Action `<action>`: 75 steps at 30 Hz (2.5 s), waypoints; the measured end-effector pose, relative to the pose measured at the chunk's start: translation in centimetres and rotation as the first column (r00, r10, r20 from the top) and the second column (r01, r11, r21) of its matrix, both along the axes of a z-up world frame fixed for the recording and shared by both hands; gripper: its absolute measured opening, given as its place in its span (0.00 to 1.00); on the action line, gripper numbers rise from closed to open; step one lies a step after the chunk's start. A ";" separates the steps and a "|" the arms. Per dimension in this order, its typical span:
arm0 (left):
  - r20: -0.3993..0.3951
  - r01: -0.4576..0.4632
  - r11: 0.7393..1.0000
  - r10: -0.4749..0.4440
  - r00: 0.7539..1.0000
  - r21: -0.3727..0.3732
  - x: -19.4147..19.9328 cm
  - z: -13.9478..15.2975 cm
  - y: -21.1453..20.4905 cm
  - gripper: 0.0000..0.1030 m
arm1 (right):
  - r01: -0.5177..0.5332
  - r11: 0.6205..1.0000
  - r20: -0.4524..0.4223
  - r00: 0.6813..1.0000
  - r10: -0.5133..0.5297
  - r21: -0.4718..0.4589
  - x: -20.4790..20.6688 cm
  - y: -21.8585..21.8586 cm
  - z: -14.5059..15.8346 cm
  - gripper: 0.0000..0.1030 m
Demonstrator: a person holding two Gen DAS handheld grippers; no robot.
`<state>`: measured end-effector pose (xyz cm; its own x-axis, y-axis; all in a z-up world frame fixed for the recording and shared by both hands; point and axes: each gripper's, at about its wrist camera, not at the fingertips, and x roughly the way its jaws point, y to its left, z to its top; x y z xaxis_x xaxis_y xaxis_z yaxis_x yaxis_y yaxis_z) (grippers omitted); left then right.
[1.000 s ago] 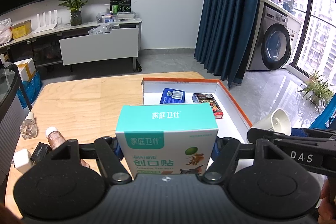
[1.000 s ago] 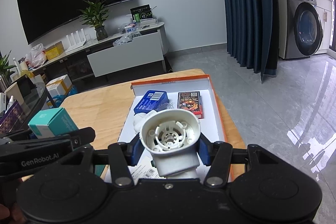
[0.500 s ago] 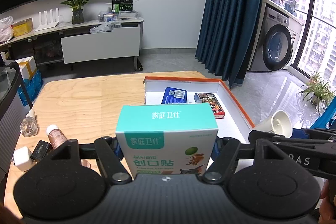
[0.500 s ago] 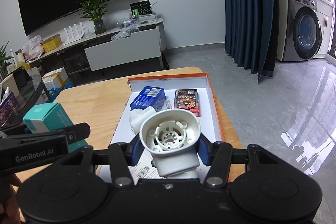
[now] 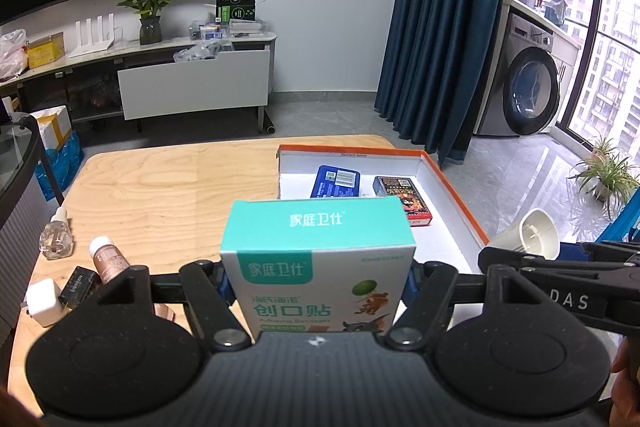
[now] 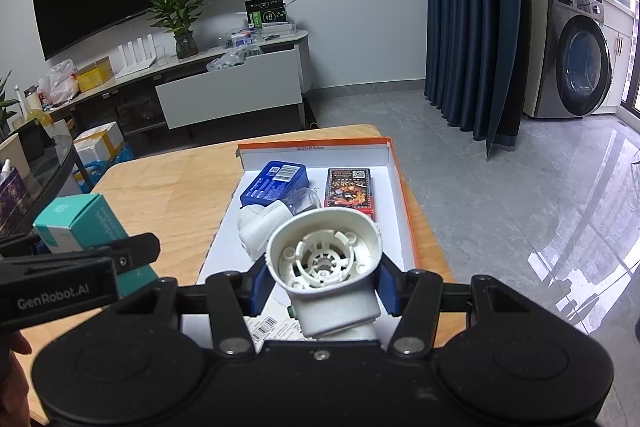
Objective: Organize rigid objects
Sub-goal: 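Hold the teal box and white diffuser above the white box with both tools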
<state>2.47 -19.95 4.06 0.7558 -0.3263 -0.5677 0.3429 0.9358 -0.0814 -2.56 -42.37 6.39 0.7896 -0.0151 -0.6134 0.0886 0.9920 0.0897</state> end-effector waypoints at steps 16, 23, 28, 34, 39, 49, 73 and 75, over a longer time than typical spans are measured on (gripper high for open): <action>0.001 -0.002 1.000 0.002 1.000 0.005 0.3 0.2 0.0 0.70 | -0.001 1.000 -0.008 1.000 0.001 -0.018 -0.1 0.3 0.0 0.62; 0.001 -0.002 1.000 0.002 1.000 0.003 0.3 0.2 0.1 0.70 | -0.004 1.000 -0.016 1.000 0.004 -0.025 -0.2 0.3 -0.1 0.62; -0.001 -0.001 1.000 0.001 1.000 0.003 0.3 0.1 0.2 0.70 | -0.006 1.000 -0.019 1.000 0.006 -0.026 -0.2 0.3 -0.2 0.62; -0.003 -0.002 1.000 0.002 1.000 0.004 0.1 0.1 0.1 0.70 | -0.013 1.000 -0.024 1.000 0.012 -0.022 -0.1 0.4 -0.4 0.62; -0.007 -0.002 1.000 0.002 1.000 0.003 0.1 0.0 0.2 0.70 | -0.016 1.000 -0.025 1.000 0.015 -0.020 -0.1 0.4 -0.4 0.62; -0.019 -0.002 1.000 0.002 1.000 0.001 0.2 -0.4 -0.1 0.70 | -0.018 1.000 -0.034 0.999 0.018 -0.017 0.1 0.4 -0.8 0.62; -0.032 0.007 1.000 -0.006 0.999 0.008 0.1 -1.1 -0.7 0.70 | -0.019 1.000 -0.055 0.998 0.018 -0.012 0.8 0.5 -1.7 0.62; -0.035 0.006 1.000 -0.005 0.999 0.007 0.1 -1.2 -0.7 0.70 | -0.018 1.000 -0.055 0.998 0.017 -0.011 0.8 0.4 -1.6 0.62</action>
<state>2.58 -20.65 2.90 0.7339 -0.3265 -0.5956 0.3451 0.9345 -0.0870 -1.80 -41.93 4.78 0.7551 -0.0087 -0.6555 0.0757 0.9944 0.0740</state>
